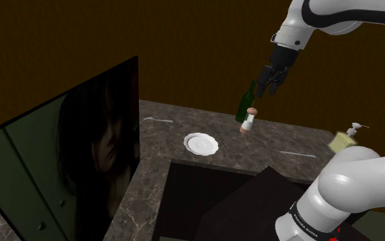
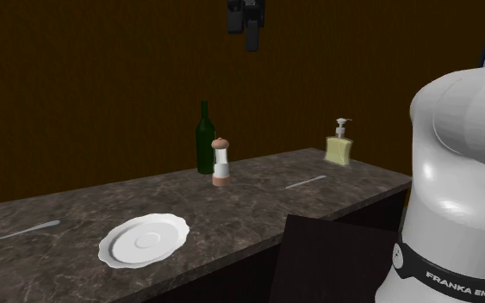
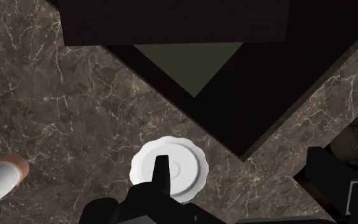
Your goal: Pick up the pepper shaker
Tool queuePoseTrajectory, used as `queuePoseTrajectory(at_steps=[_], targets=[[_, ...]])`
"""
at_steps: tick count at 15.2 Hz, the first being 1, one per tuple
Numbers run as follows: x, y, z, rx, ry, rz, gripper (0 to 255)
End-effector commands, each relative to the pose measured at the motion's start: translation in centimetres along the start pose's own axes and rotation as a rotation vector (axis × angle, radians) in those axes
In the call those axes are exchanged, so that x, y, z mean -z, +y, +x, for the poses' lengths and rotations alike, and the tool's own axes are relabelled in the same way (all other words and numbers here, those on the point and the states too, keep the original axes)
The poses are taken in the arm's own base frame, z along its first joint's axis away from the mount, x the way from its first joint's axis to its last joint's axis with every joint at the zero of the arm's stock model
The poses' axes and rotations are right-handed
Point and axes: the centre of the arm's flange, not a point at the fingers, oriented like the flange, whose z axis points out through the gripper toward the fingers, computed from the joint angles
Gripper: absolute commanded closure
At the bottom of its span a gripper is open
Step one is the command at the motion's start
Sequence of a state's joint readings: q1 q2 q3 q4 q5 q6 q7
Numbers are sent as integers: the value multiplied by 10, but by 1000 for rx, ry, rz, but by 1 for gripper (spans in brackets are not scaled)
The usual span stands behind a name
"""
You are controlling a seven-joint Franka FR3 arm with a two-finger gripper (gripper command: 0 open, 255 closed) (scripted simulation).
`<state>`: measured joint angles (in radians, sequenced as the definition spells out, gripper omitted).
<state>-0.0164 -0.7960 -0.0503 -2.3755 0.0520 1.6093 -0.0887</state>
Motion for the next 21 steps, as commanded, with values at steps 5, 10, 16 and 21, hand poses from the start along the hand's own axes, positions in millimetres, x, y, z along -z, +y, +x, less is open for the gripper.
queuePoseTrajectory(at_steps=[5, 10, 16, 21], targets=[[-20, 45, 21, -5, -5, 3, 0], [-45, 101, 47, -12, -11, 7, 0], [-76, 169, 77, -20, -18, 12, 0], [-103, 225, 102, -26, -24, 16, 0]])
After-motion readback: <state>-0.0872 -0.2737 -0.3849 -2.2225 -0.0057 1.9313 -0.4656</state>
